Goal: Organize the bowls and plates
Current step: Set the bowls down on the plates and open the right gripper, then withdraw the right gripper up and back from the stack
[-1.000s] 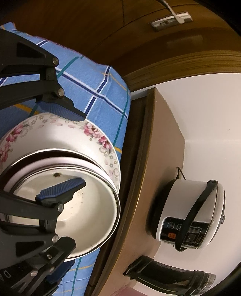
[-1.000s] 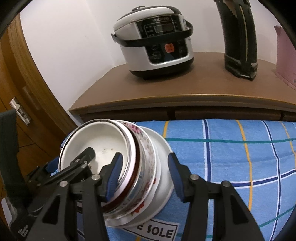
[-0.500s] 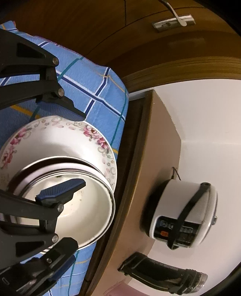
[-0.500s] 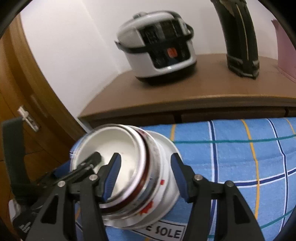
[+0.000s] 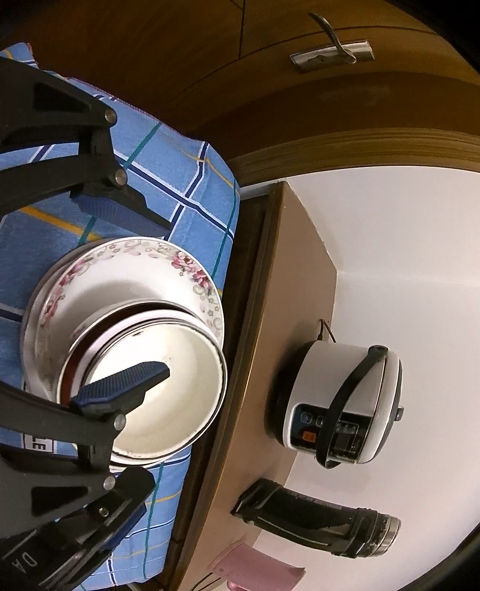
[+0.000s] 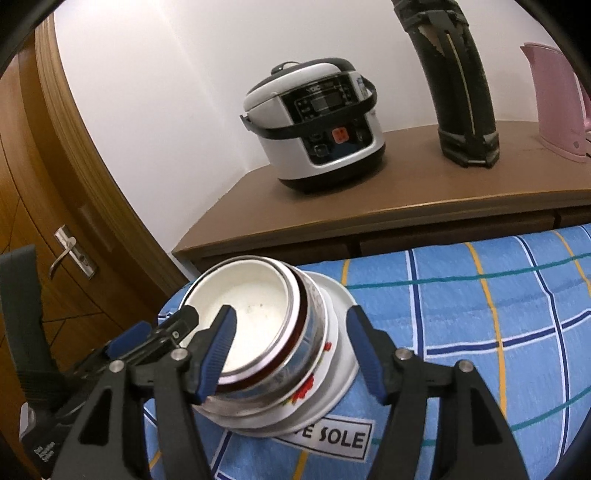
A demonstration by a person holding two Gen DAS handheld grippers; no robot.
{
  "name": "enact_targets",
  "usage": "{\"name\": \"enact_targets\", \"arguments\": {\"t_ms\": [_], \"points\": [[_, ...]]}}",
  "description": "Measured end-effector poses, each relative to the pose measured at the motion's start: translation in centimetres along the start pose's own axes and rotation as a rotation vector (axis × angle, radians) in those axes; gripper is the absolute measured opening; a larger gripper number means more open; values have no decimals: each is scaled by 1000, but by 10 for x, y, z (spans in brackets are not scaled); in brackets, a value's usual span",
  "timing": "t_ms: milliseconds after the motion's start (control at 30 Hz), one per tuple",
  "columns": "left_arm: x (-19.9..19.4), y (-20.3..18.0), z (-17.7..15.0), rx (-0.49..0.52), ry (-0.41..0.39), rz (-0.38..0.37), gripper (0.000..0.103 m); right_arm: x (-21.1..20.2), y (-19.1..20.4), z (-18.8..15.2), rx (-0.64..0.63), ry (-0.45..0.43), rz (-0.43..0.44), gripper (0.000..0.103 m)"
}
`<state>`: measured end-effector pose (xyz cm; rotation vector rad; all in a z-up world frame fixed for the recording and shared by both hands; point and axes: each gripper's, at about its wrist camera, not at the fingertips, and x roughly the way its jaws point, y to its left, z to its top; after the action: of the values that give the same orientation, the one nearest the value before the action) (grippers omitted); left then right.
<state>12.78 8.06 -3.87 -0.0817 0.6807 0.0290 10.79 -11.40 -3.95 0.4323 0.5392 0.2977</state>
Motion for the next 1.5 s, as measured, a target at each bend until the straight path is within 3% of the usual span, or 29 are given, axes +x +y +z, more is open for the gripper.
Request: {"name": "enact_targets", "arguments": {"t_ms": [733,1000,1500], "points": [[-46,4,-19,11,-102,5,72,-43,10,-14,-40,-99,10,74],[-67,4,-26,20,-142,8,78,-65,20,-22,-72,-153,15,83],[-115,8,-35,21,-214,24,79,-120,42,-34,-117,-288,7,102]]}}
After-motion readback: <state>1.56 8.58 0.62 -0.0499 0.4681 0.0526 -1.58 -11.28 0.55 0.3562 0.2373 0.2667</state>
